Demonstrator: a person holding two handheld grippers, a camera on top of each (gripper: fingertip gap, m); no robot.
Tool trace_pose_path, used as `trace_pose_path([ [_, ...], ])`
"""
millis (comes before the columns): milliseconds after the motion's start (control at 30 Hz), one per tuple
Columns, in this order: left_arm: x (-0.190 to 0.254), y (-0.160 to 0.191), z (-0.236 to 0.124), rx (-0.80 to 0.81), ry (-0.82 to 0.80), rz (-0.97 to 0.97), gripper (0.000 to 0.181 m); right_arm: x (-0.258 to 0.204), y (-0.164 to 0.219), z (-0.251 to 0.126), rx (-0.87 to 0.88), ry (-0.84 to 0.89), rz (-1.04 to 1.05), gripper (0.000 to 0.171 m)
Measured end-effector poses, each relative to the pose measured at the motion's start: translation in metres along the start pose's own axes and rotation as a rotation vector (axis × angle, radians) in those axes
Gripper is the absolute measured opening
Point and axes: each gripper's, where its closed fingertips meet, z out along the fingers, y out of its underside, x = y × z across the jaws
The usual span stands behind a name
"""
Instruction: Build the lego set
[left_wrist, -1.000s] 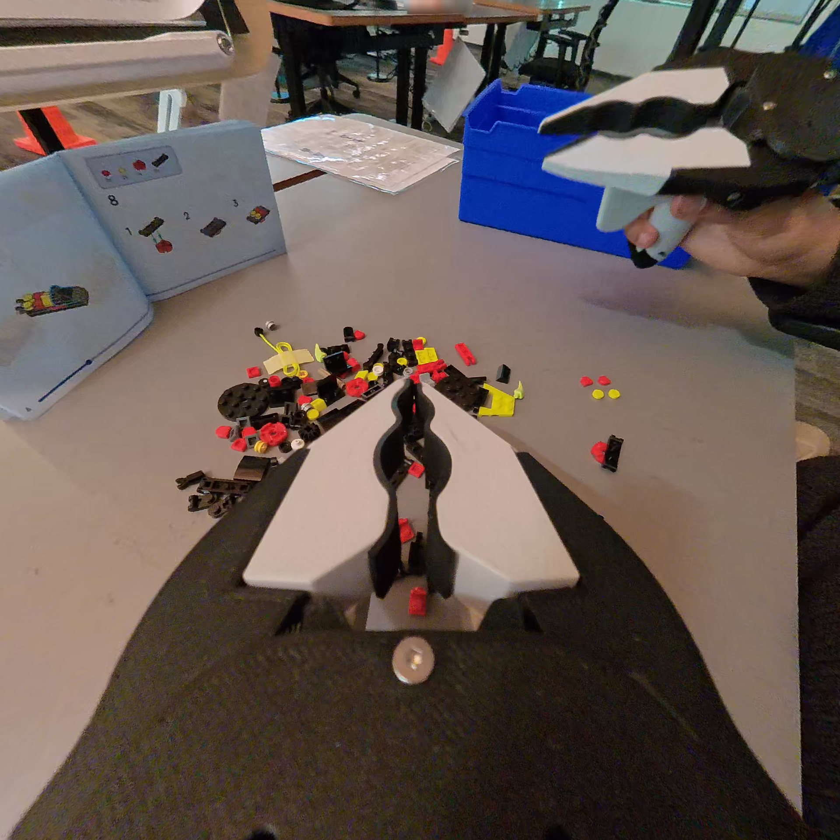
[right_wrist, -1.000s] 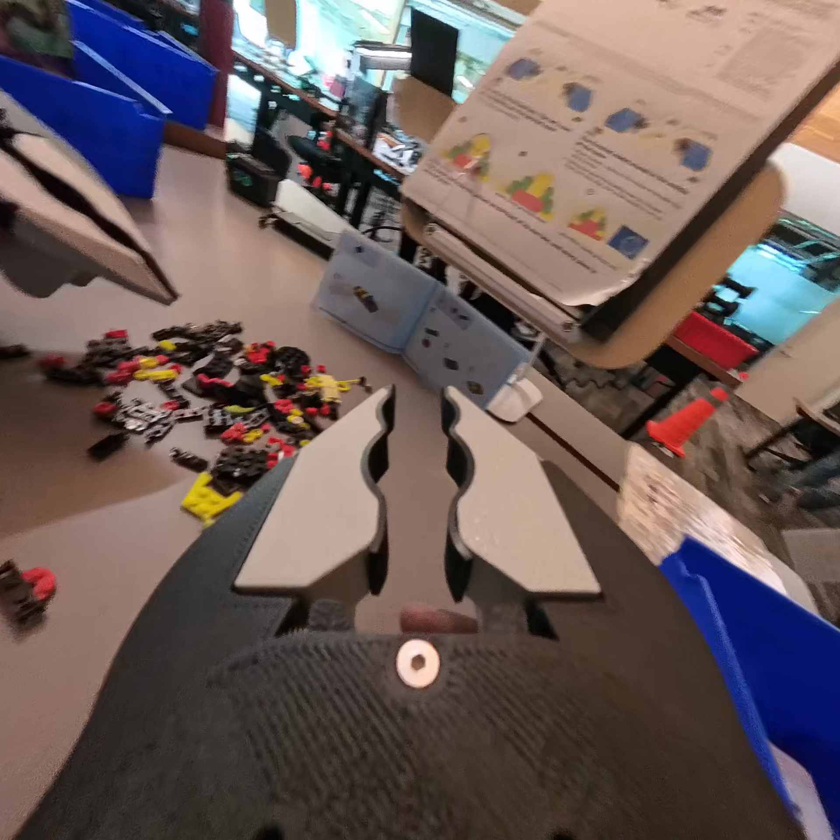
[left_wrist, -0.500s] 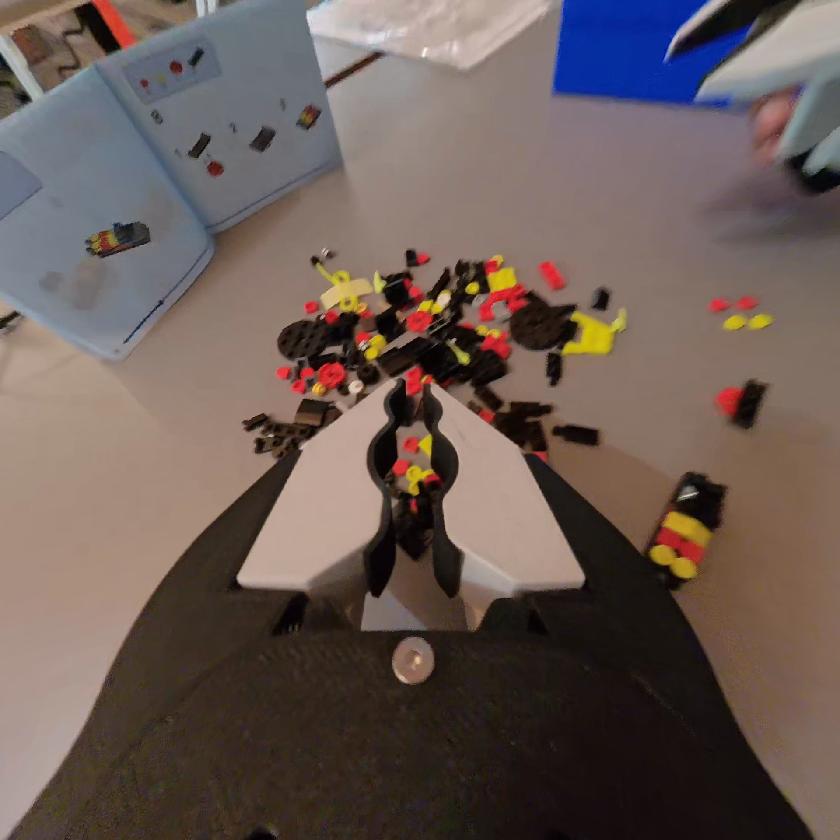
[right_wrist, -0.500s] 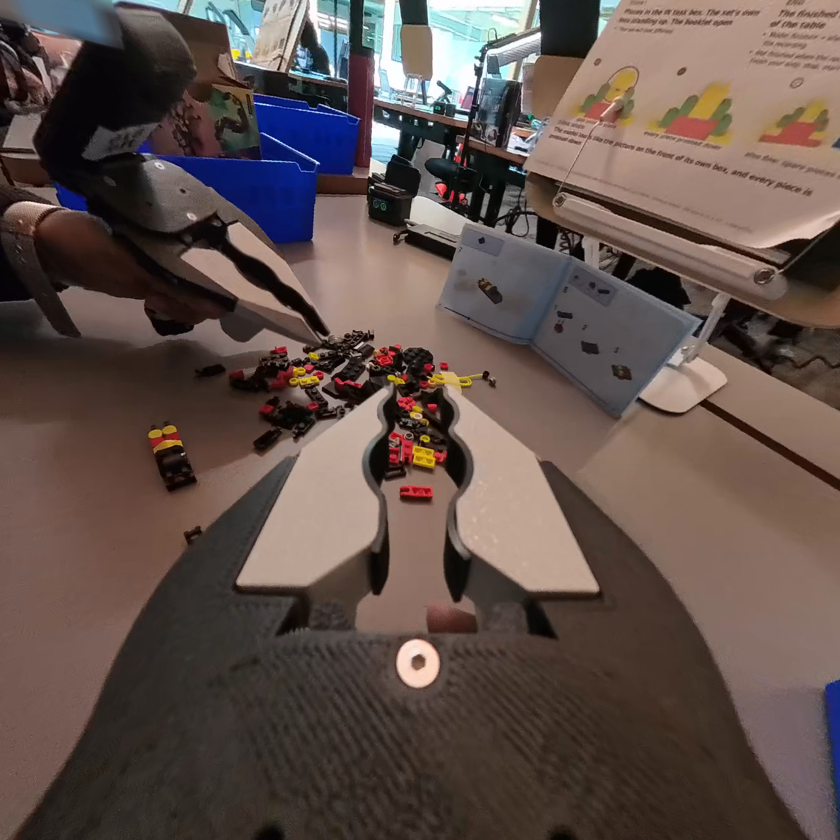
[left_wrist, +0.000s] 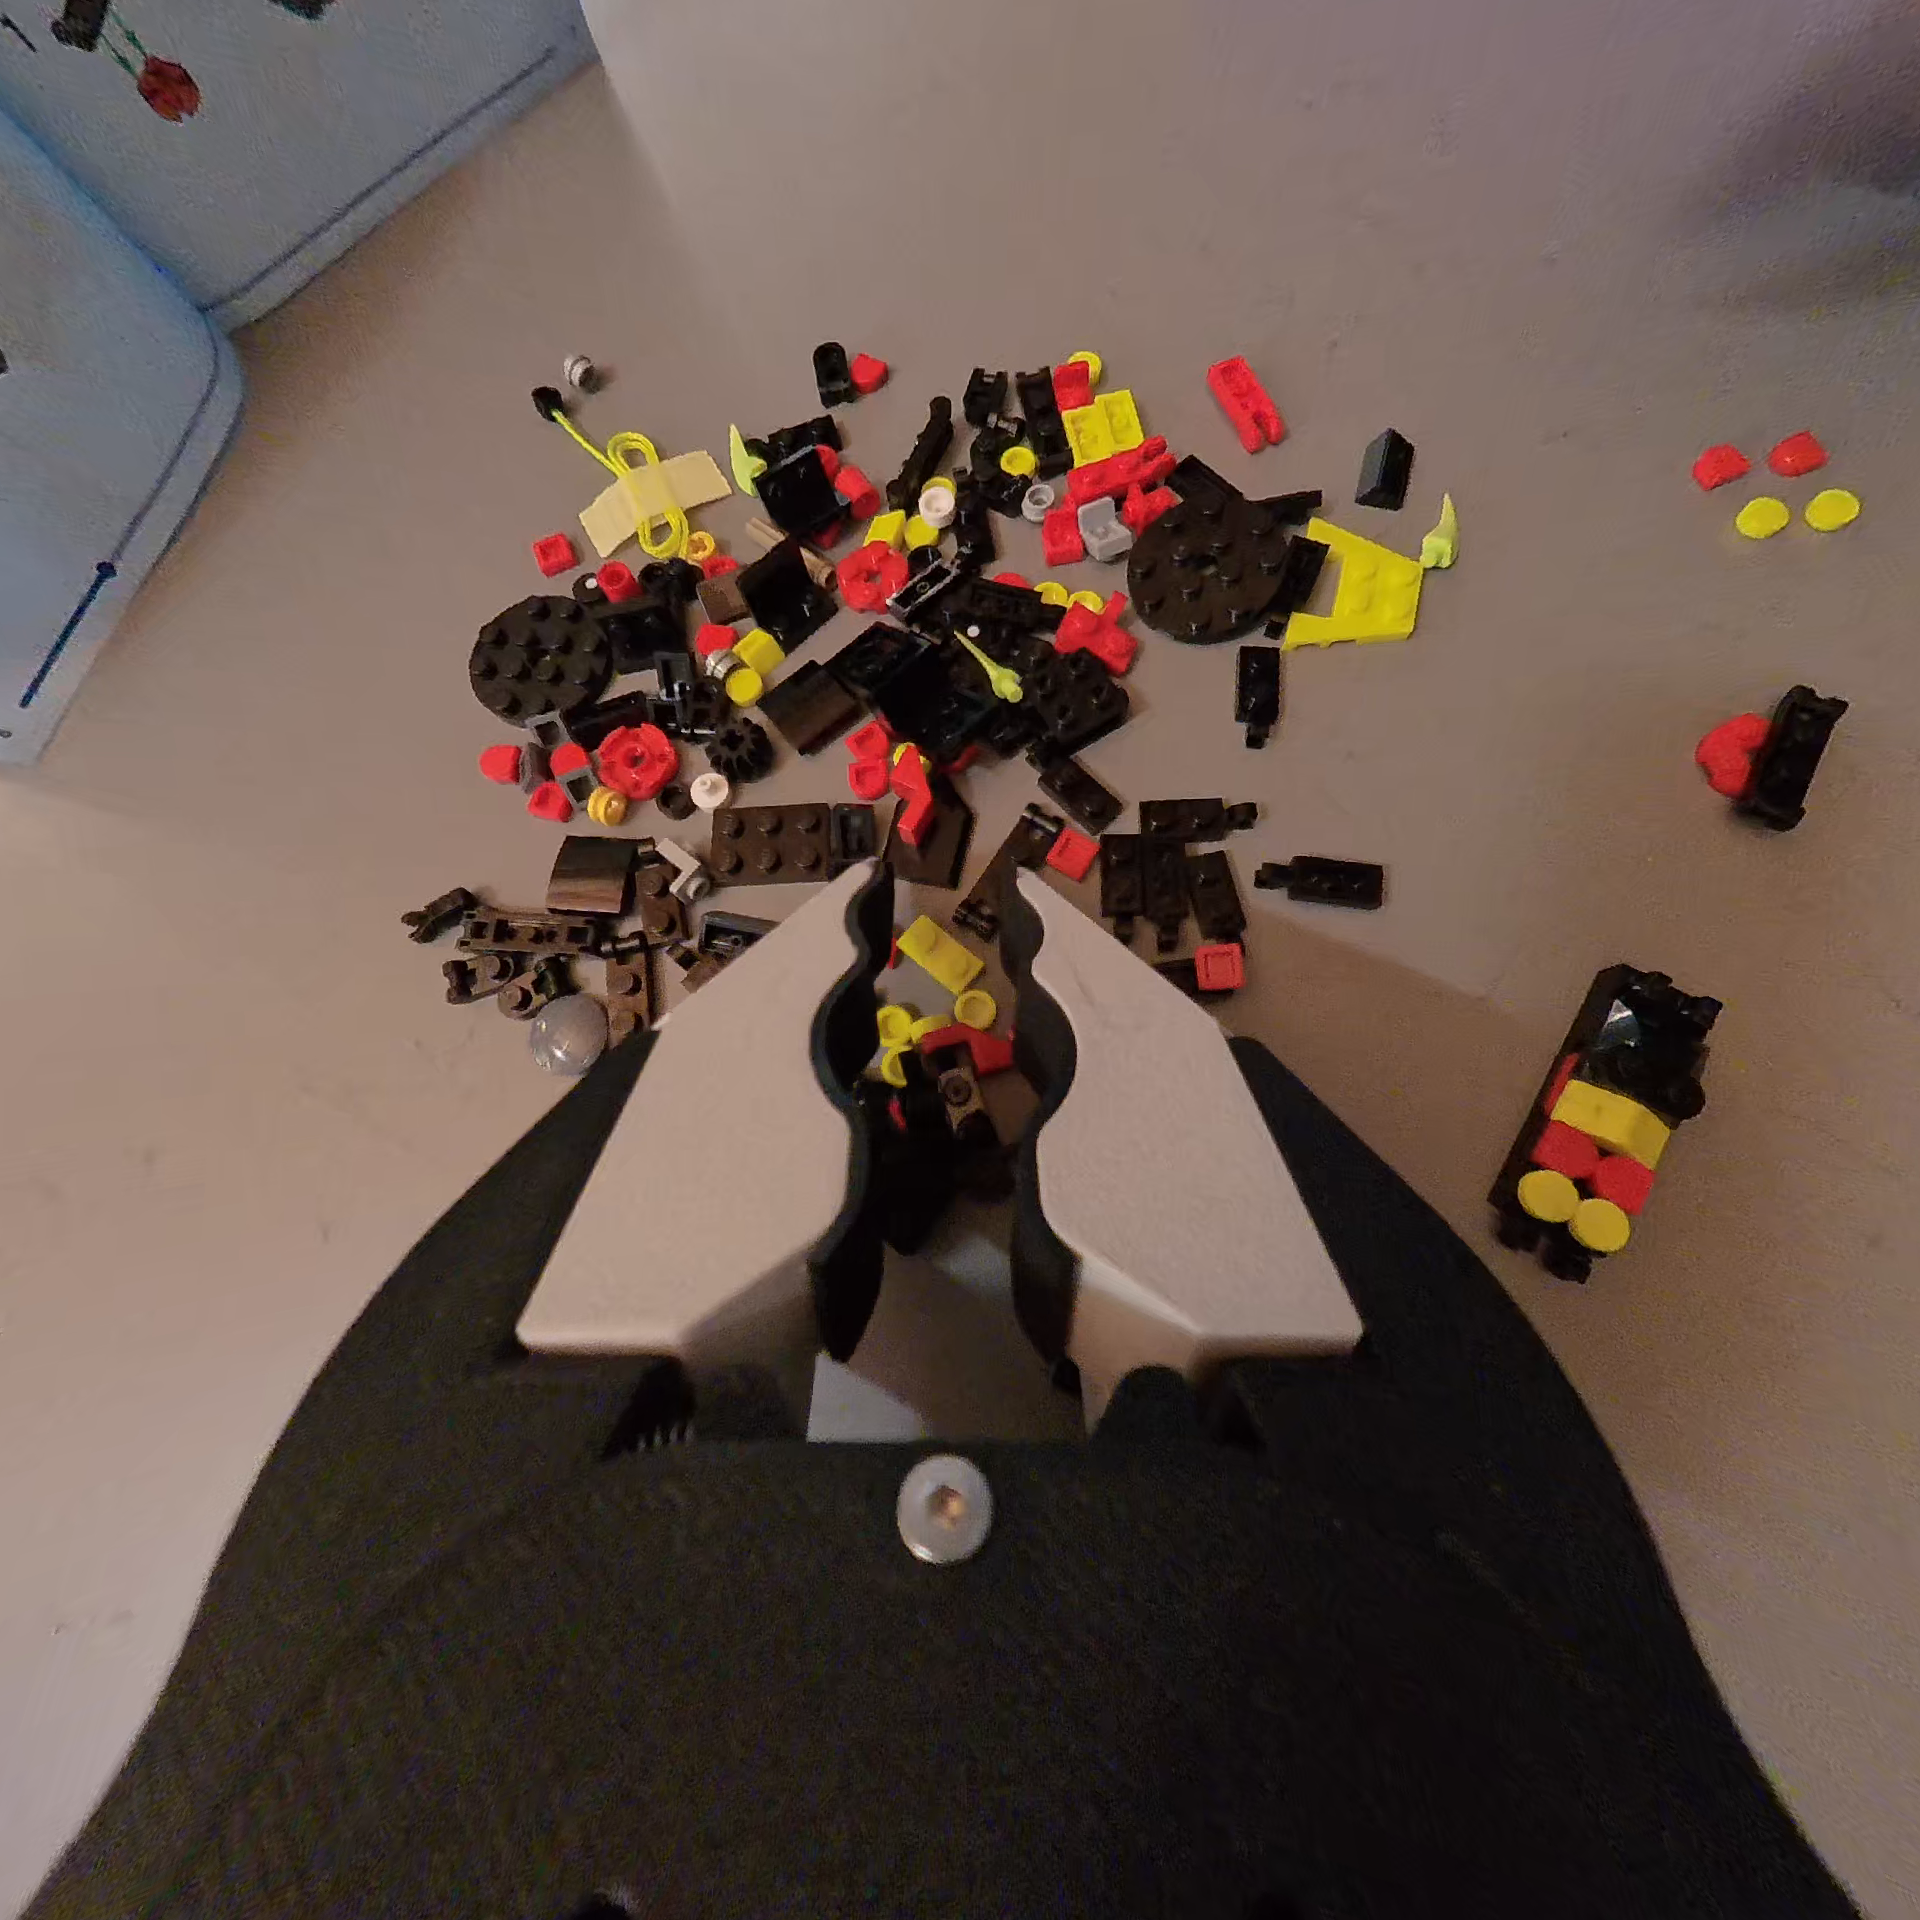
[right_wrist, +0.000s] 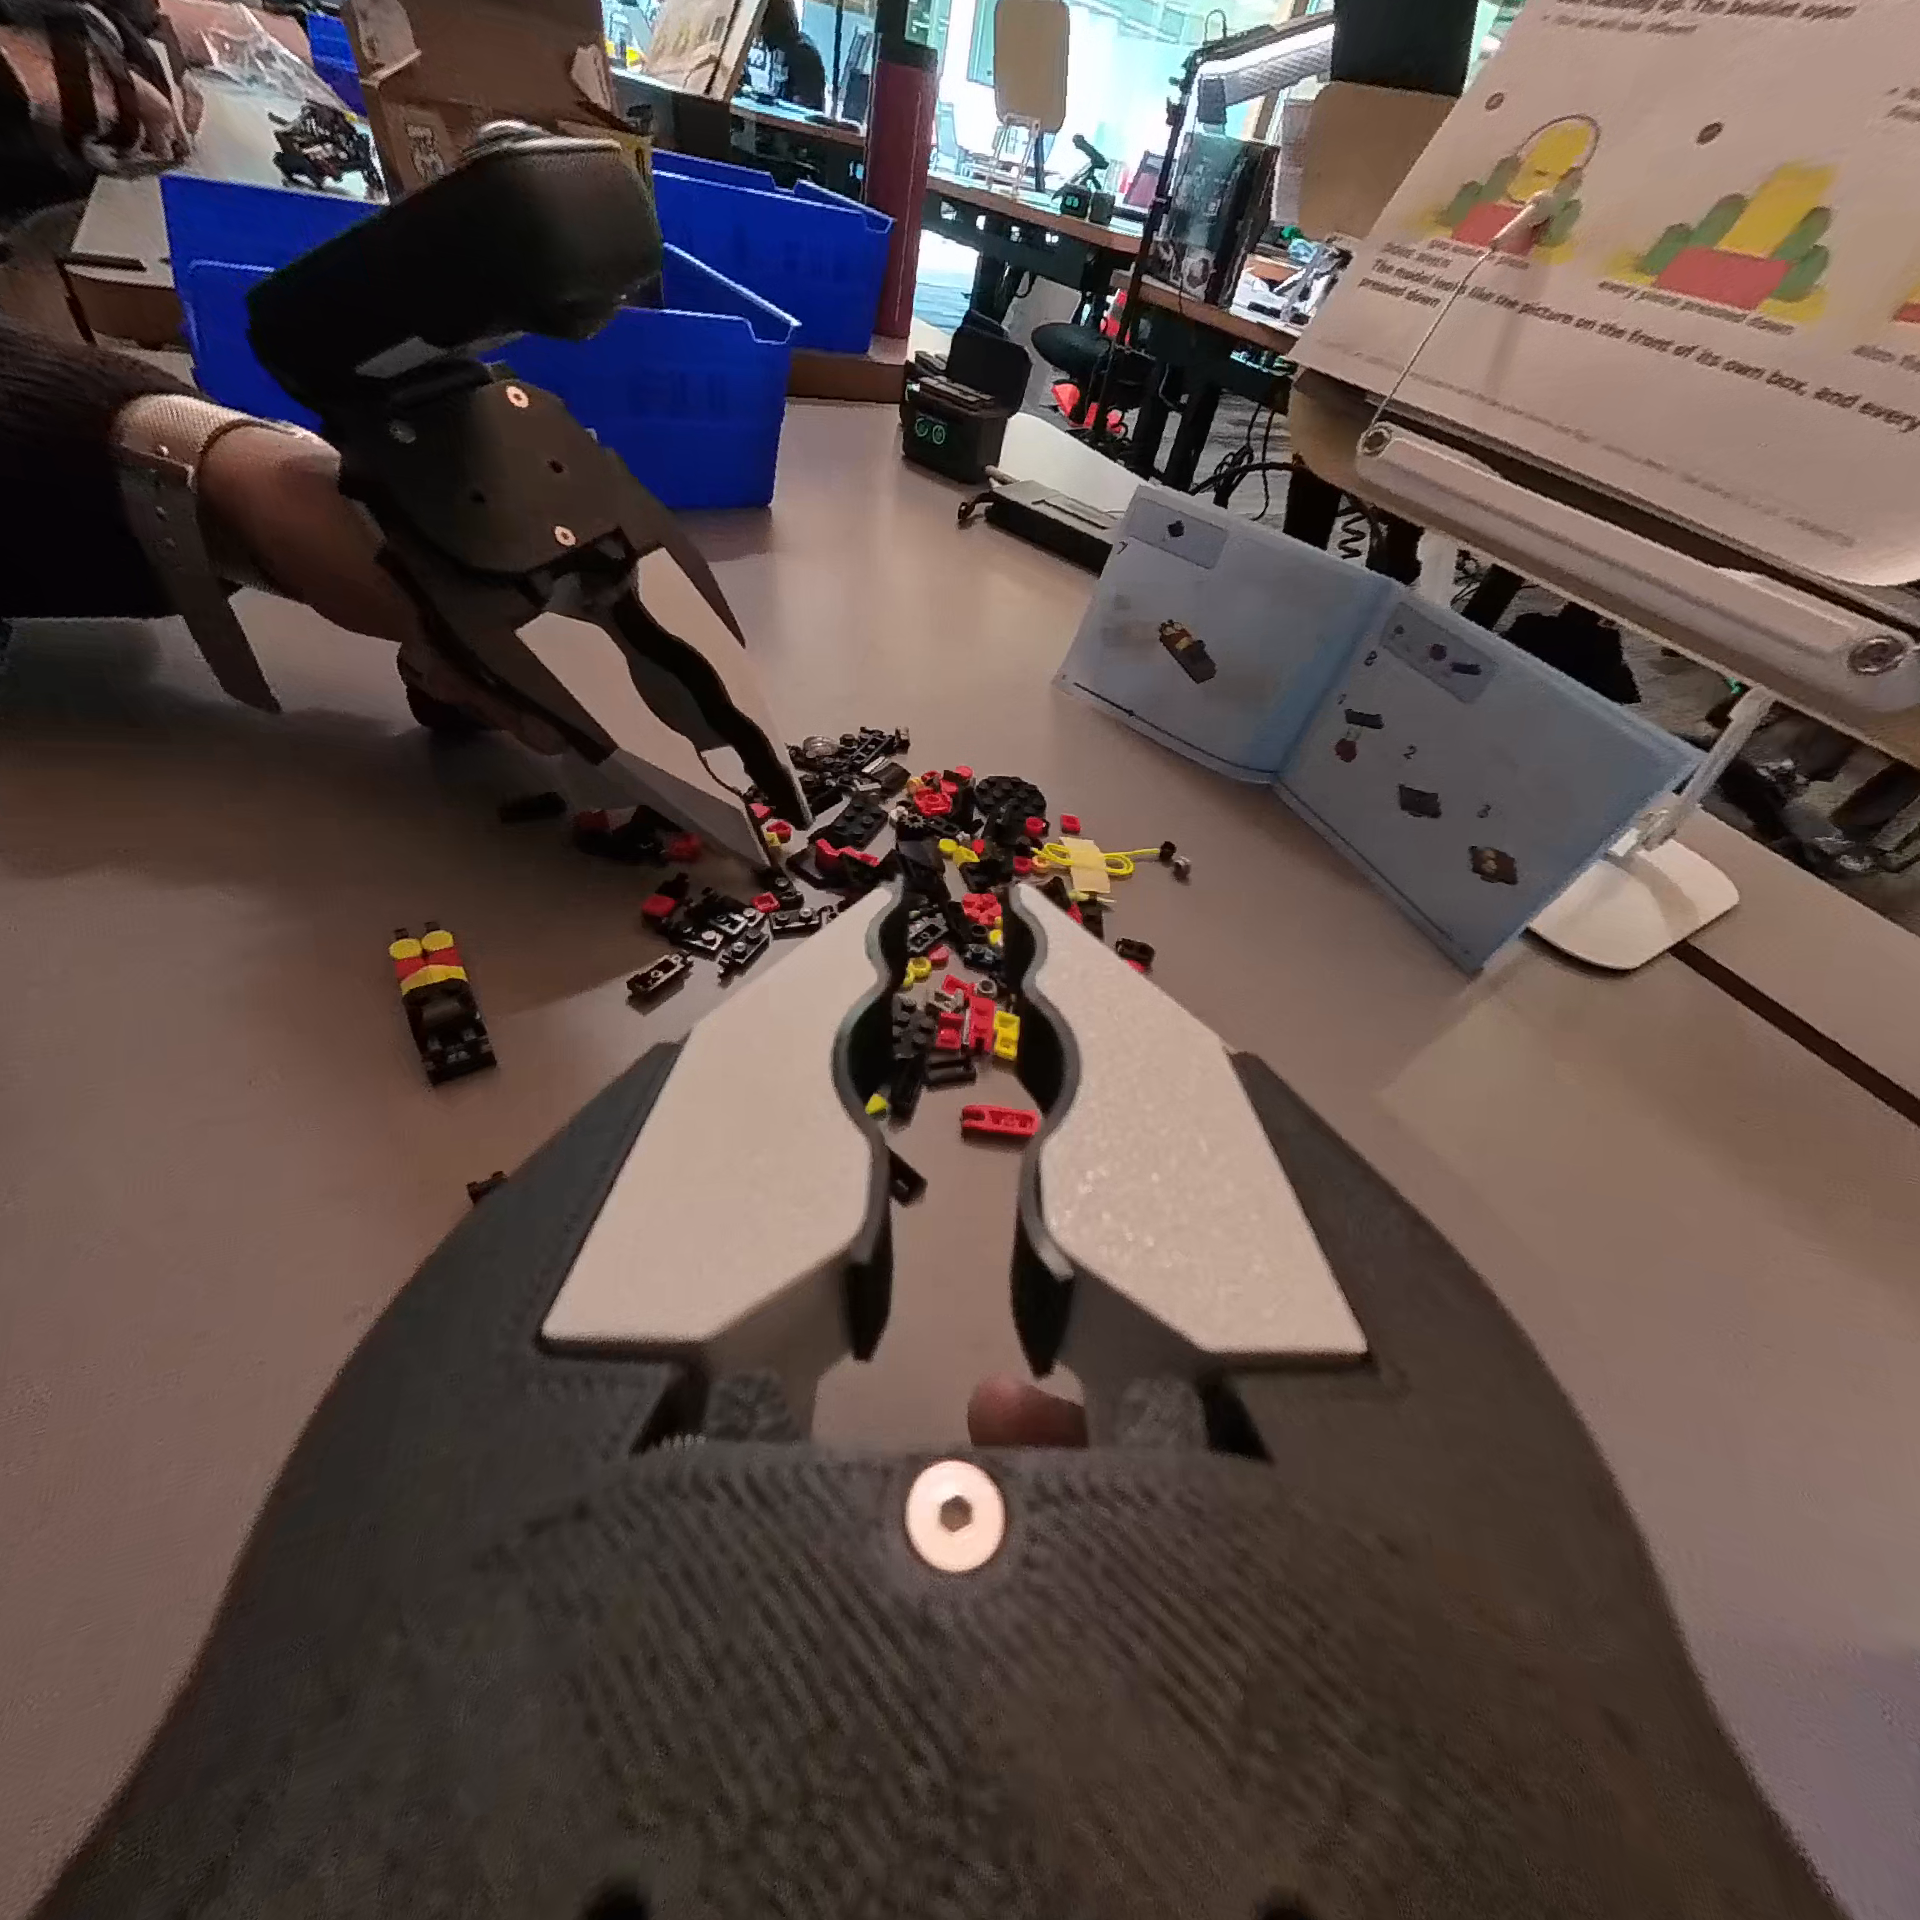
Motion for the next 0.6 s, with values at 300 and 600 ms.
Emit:
trace_pose_path([
  [300, 0.016, 0.004, -0.001, -0.024, 0.100, -0.016, 0.014, -0.003, 0.004, 0.002, -0.025, -0.001, -0.038, 0.015],
  [600, 0.017, 0.005, 0.000, -0.032, 0.104, -0.017, 0.016, -0.007, 0.007, 0.004, -0.050, -0.004, -0.094, 0.016],
])
